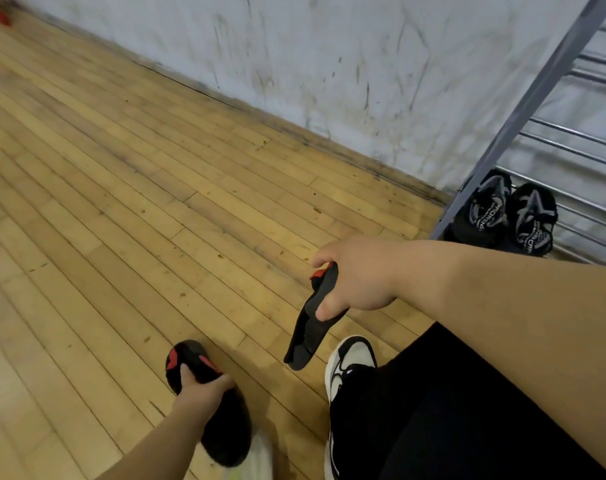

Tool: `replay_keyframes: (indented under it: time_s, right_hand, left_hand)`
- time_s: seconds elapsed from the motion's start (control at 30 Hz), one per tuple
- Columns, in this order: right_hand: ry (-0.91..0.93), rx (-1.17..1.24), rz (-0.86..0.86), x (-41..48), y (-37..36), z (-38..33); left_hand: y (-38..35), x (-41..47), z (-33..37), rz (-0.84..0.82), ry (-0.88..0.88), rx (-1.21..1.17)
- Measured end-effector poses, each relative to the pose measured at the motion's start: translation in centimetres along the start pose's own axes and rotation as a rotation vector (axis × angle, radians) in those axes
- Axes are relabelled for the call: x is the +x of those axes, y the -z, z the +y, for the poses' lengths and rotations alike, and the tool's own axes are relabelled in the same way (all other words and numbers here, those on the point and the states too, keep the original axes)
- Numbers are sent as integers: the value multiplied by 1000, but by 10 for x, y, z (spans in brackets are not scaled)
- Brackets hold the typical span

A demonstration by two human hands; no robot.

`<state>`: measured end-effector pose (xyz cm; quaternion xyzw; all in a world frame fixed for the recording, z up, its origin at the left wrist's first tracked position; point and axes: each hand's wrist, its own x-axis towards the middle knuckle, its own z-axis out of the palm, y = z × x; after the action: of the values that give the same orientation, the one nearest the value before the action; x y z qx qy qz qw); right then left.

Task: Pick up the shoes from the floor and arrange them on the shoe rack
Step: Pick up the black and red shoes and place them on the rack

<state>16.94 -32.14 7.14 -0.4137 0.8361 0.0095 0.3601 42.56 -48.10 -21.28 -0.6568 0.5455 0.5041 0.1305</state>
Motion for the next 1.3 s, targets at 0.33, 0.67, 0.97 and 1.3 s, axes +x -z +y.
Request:
replay_keyframes:
  time_s: [0.33,0.67,0.97,1.3]
  right_hand:
    - [-122,197,400,-68,51,49]
    - [-119,516,1178,-257,77,171]
    - [-181,848,1491,-321,21,275]
    - [-277,807,1276,-266,-3,326]
  left_hand:
    - [-12,-124,166,-378,-378,-384]
    - [-59,-344,303,-566,-1120,-345]
    - [-169,-447,356,-721,-1173,-379]
    - [-185,-413,343,-621,-1102,-279]
